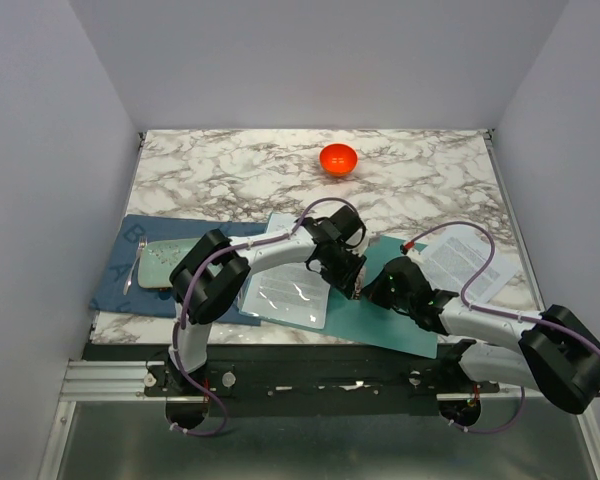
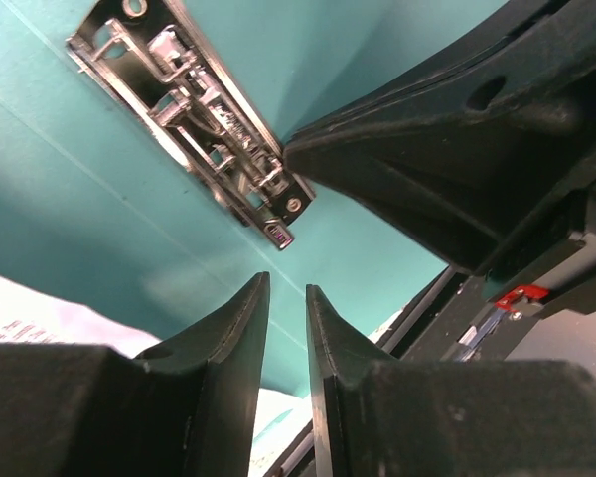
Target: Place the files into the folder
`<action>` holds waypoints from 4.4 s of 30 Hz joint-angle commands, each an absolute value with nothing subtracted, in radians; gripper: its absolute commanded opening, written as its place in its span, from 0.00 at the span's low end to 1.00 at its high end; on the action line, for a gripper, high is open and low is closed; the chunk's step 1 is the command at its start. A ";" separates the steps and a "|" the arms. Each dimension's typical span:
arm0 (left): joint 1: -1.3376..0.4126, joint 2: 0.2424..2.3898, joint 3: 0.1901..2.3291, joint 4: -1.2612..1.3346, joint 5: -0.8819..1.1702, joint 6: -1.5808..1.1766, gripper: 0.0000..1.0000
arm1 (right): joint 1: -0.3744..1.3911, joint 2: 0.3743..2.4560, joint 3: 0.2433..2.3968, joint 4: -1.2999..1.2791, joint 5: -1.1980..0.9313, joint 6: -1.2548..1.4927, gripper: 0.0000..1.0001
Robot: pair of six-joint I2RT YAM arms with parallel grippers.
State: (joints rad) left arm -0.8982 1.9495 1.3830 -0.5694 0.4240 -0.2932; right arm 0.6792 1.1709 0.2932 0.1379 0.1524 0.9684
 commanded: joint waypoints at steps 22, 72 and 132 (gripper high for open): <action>-0.920 2.020 1.384 -0.517 0.361 -0.330 0.30 | 0.675 1.163 0.219 0.141 0.176 1.002 0.01; -0.916 1.943 1.379 -0.500 0.325 -0.337 0.26 | 0.676 1.200 0.179 0.170 0.161 1.023 0.01; -0.989 2.186 1.500 -0.525 0.281 -0.350 0.00 | 0.676 1.305 0.115 0.287 0.110 1.081 0.01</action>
